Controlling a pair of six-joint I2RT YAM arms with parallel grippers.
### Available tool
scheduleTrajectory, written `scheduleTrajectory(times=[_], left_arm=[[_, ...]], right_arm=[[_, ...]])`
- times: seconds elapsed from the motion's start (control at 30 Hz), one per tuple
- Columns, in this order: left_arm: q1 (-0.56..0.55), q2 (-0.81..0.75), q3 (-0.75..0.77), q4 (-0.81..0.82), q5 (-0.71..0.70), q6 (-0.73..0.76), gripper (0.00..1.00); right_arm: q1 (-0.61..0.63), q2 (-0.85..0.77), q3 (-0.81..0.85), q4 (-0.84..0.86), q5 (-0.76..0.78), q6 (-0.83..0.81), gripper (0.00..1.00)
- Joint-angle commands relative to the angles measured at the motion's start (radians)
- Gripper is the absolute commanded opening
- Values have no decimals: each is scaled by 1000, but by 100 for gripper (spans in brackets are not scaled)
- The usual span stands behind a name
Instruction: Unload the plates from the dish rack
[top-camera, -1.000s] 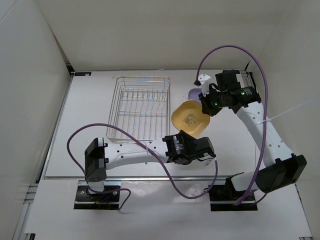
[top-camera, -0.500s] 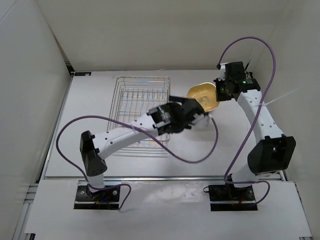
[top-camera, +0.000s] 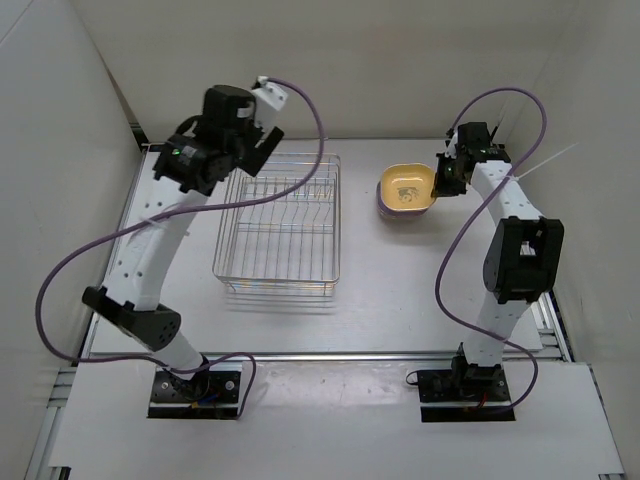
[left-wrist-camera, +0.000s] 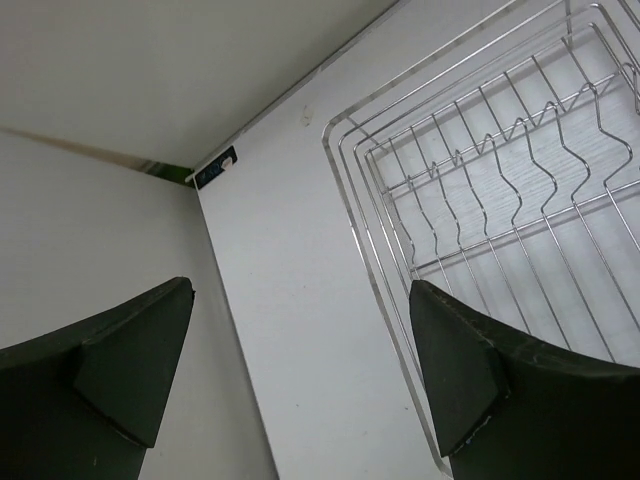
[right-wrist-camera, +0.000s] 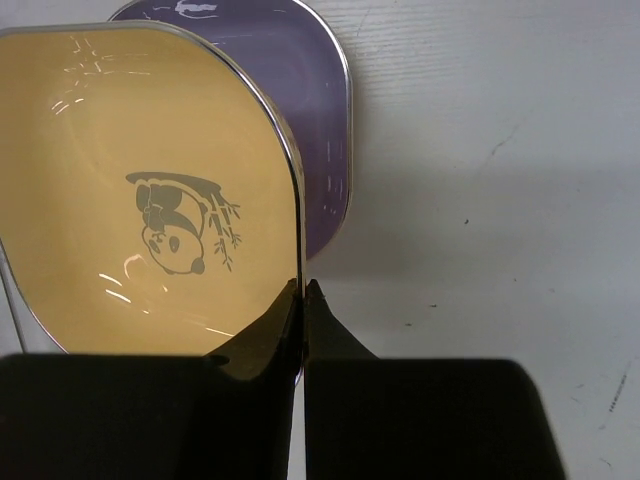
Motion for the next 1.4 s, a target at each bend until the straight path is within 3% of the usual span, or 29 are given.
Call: scheduleTrajectory(times=[0.0, 0.13, 0.33, 0.77, 0.93, 1.37], left_arm=[[84, -129, -16, -60, 168, -107, 100], [155, -192, -25, -87, 252, -98, 100], [197, -225, -22, -108, 264, -88, 100], [197, -225, -4, -108, 304, -98, 100], [197, -215, 5, -108, 304, -98, 100], [197, -225, -4, -117, 294, -98, 100]], right_arm=[[-22, 13, 59, 105, -100, 28, 0], [-33, 65, 72, 153, -144, 17, 0], [-33, 145, 135, 153, -153, 17, 0], [-42, 170, 113, 134, -134, 16, 1], [-51, 180, 113, 115, -134, 7, 11], [-51, 199, 124, 95, -153, -3, 12]])
